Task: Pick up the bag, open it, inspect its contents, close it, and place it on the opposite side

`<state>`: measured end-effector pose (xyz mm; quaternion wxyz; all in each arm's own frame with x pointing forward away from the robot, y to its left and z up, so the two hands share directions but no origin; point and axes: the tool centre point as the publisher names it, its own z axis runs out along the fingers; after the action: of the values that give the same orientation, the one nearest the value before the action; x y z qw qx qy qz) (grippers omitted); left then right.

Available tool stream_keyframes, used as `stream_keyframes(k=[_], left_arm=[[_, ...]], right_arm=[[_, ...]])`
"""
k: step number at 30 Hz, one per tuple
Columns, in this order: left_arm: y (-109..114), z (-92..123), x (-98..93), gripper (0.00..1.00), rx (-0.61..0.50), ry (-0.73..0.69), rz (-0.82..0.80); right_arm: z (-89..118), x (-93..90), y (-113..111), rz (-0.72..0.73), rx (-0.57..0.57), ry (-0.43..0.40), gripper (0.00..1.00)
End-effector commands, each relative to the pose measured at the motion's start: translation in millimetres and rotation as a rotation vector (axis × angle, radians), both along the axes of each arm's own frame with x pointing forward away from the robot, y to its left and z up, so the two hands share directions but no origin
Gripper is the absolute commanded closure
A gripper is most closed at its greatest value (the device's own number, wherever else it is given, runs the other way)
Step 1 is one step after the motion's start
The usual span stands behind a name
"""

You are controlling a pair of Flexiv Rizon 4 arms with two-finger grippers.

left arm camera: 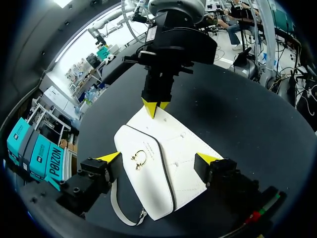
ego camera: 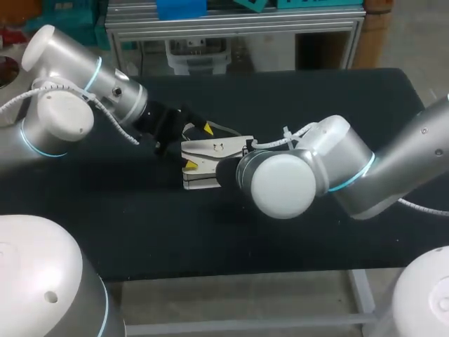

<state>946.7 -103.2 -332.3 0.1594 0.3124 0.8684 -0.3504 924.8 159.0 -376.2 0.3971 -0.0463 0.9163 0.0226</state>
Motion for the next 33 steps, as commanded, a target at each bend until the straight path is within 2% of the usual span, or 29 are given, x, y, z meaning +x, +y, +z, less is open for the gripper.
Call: stream_keyframes(k=[1,7,8,10,13,14,16,27,33], left_arm=[[-3.0,2.2,-4.6,0.0,-0.035,-0.05,-0.014],[-14.5,0.2,-3.9,0.0,-0.033,-0.176,-0.03],[-15.5,-1.1,-3.8,0.05,-0.033,-0.197,-0.04],[-16.4,-3.3,-3.2,0.36,-0.04,-0.231,-0.044],[-16.3,-6.0,-4.5,0.43,-0.058,-0.255,-0.048],[-16.2,-6.8,-5.6,0.53,-0.064,-0.266,-0.049],[-16.6,-9.6,-6.4,0.64,-0.06,-0.286,-0.047],[-17.0,-22.7,1.2,0.62,-0.072,-0.37,-0.086],[-19.9,-29.5,8.6,0.65,-0.073,-0.432,-0.077]], right_arm=[[-5.7,-3.6,-2.9,0.011,0.044,-0.187,1.0],[-7.0,-4.8,-2.3,0.013,0.056,-0.176,1.0],[-7.0,-4.8,-2.3,0.013,0.056,-0.176,1.0],[-7.0,-4.8,-2.3,0.013,0.056,-0.176,1.0],[-7.0,-4.8,-2.3,0.013,0.056,-0.176,1.0],[-7.0,-4.8,-2.3,0.013,0.056,-0.176,1.0],[-7.0,-4.8,-2.3,0.013,0.056,-0.176,1.0],[-7.0,-4.8,-2.3,0.013,0.056,-0.176,1.0],[-7.0,-4.8,-2.3,0.013,0.056,-0.176,1.0]])
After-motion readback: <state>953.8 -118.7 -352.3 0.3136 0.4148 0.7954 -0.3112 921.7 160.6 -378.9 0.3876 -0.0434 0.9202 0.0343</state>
